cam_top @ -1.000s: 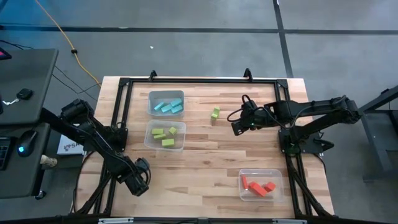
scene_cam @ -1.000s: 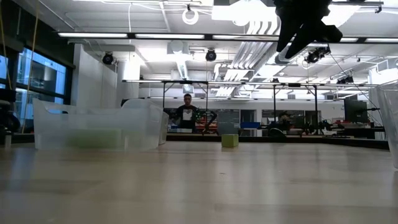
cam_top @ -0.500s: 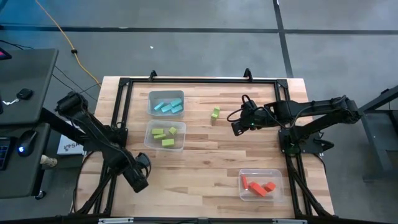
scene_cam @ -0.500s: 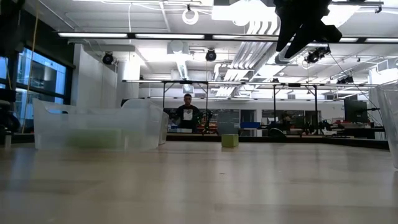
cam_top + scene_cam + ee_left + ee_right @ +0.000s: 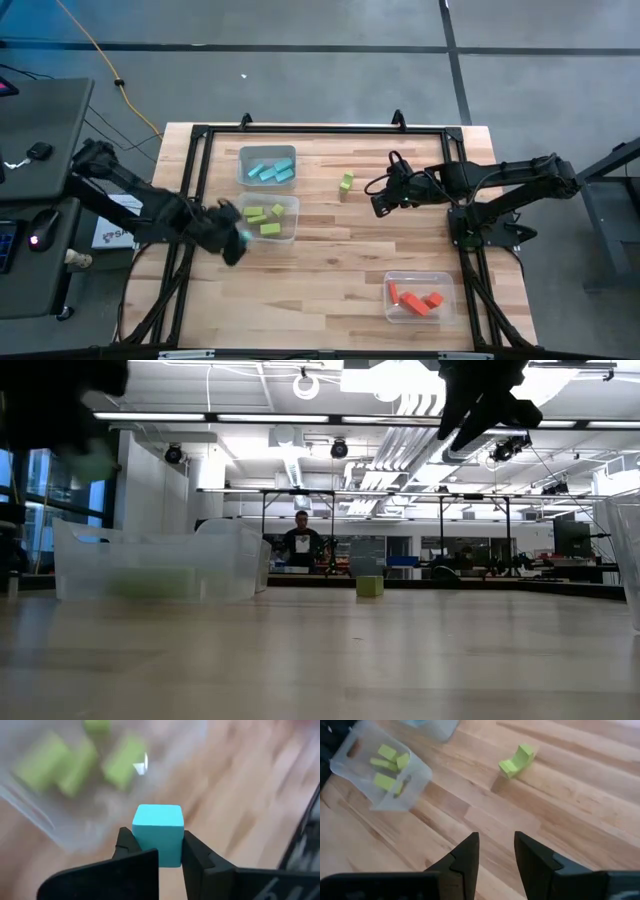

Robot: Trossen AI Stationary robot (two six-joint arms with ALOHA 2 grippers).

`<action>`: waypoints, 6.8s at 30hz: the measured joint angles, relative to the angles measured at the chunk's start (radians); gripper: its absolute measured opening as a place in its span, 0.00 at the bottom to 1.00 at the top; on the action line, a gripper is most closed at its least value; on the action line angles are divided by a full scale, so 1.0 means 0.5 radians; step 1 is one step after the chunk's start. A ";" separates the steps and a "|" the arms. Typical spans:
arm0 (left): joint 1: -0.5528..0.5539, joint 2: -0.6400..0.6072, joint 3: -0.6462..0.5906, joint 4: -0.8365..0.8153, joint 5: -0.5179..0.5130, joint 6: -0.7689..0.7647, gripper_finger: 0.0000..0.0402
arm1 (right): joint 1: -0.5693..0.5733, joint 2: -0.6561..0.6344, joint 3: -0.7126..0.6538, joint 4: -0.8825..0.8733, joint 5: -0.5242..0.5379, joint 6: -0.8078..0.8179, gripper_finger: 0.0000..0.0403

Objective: Sort & place blocks by color
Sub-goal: Put the blue block into the gray bin, then put the green block into the left transparent bin

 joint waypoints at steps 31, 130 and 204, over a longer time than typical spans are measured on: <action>2.059 -0.076 0.000 0.671 0.169 2.204 0.01 | -0.343 0.000 0.000 0.561 0.325 0.001 0.28; 2.383 0.837 1.087 0.314 0.789 2.724 0.29 | -0.732 0.416 0.002 1.516 -0.253 -0.162 0.46; 2.383 0.703 1.096 -0.038 0.683 2.775 0.29 | -0.816 1.712 0.658 0.202 -0.656 0.453 0.42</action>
